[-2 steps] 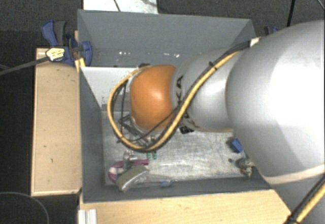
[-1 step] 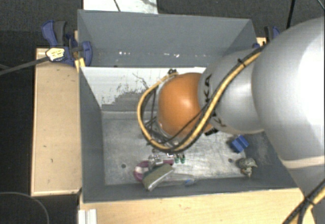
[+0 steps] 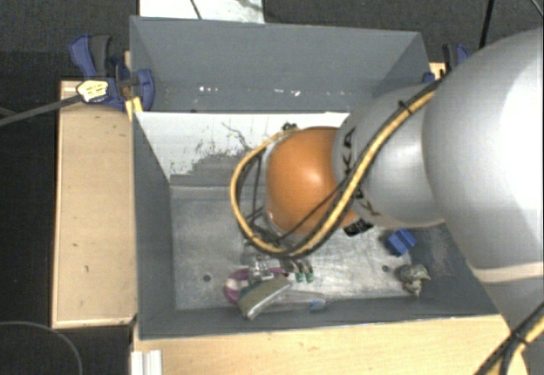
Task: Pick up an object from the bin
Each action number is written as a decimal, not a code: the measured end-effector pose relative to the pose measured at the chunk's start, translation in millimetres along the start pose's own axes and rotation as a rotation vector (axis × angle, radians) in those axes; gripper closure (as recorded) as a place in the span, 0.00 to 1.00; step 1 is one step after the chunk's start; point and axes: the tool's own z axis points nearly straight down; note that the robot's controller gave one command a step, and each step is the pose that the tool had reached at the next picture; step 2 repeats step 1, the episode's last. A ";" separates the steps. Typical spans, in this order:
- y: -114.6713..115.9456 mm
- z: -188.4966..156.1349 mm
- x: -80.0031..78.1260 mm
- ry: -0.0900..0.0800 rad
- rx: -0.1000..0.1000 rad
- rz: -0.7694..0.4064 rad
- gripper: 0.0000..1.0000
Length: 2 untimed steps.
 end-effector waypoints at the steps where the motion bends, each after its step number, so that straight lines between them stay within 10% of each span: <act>1: -26.4 -164.5 -12.9 -0.014 -0.006 -0.183 1.00; 2: -26.4 -164.5 -12.9 -0.014 -0.006 -0.183 1.00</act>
Offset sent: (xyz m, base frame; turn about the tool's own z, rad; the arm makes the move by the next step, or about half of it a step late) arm 0.0141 -0.0228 0.1600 -0.1844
